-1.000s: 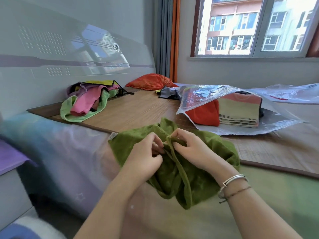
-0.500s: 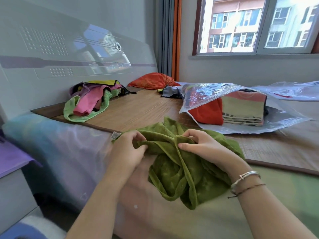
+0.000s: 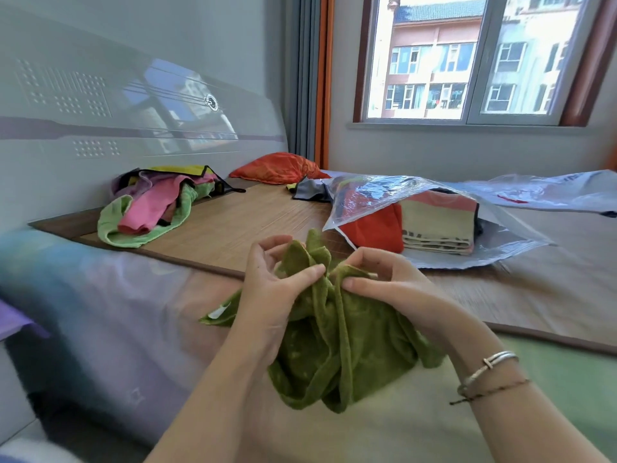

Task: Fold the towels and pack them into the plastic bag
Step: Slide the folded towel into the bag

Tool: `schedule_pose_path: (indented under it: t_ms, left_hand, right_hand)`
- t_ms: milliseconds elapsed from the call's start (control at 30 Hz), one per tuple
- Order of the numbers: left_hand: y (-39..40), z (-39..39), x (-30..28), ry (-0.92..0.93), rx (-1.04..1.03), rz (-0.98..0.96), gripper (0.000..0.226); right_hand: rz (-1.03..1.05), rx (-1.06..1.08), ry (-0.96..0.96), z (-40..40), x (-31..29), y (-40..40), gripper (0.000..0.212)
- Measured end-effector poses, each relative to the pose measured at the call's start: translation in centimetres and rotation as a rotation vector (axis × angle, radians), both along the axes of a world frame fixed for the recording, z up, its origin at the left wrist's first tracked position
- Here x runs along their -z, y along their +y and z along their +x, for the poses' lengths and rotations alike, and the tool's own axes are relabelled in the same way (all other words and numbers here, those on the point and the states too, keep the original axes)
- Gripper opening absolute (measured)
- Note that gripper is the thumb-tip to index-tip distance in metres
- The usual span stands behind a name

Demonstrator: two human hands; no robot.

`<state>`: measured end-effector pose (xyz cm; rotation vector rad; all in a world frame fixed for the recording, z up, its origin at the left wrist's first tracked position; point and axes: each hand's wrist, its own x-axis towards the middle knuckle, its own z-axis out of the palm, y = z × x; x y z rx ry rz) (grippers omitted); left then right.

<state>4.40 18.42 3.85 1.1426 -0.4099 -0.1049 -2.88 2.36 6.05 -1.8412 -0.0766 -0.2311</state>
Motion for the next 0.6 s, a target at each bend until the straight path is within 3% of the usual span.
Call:
schedule_pose_path:
  t_ms: [133,333,467,600]
  left_hand:
    - [-0.79,-0.77,-0.08,0.123,0.153,-0.164,0.05]
    - [-1.16,-0.69,0.18,0.089,0.297,-0.195,0.03]
    - [-1.03,-0.32,0.31,0.044,0.302,-0.077,0.025]
    - [-1.03,-0.4,0.37,-0.037,0.301,0.053,0.025]
  right_hand:
    - [0.011,0.033,-0.163,-0.7,-0.67,0.24,0.005]
    - [-0.089,0.175,-0.303,-0.47,-0.63,0.54,0.01]
    - [-0.119,0.224,-0.295,-0.1,-0.75,0.08,0.007]
    - [-0.087,0.141,-0.303,0.05,-0.86,0.4,0.008]
